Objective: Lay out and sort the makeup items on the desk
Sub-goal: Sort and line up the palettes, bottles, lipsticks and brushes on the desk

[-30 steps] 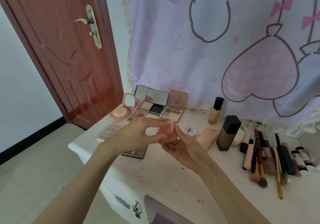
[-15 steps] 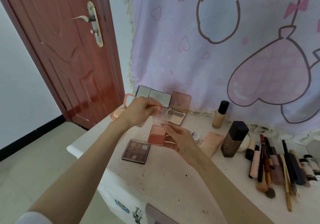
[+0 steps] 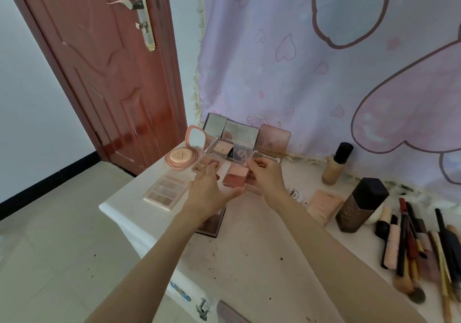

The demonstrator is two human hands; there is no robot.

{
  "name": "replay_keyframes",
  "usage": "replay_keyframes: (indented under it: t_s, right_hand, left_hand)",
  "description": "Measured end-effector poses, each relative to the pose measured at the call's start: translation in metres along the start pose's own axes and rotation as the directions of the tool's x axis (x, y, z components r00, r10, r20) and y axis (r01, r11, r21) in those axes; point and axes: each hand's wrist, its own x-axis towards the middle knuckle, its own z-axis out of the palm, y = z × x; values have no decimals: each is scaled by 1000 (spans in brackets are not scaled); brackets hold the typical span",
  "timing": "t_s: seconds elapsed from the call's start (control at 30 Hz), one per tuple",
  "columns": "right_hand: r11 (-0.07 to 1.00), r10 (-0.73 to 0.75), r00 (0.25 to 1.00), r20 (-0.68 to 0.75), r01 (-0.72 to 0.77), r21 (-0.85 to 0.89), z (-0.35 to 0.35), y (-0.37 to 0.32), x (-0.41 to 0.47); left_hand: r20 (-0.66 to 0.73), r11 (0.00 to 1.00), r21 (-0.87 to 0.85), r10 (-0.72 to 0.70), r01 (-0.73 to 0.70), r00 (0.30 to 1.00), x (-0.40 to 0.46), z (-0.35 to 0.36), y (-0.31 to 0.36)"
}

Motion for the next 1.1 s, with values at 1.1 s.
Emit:
replay_keyframes:
  t_s: [1.1]
  right_hand:
    - [771, -263, 961, 88, 264, -579, 15, -1, 51]
  left_hand:
    - [-178, 947, 312, 132, -71, 975, 15, 23, -12]
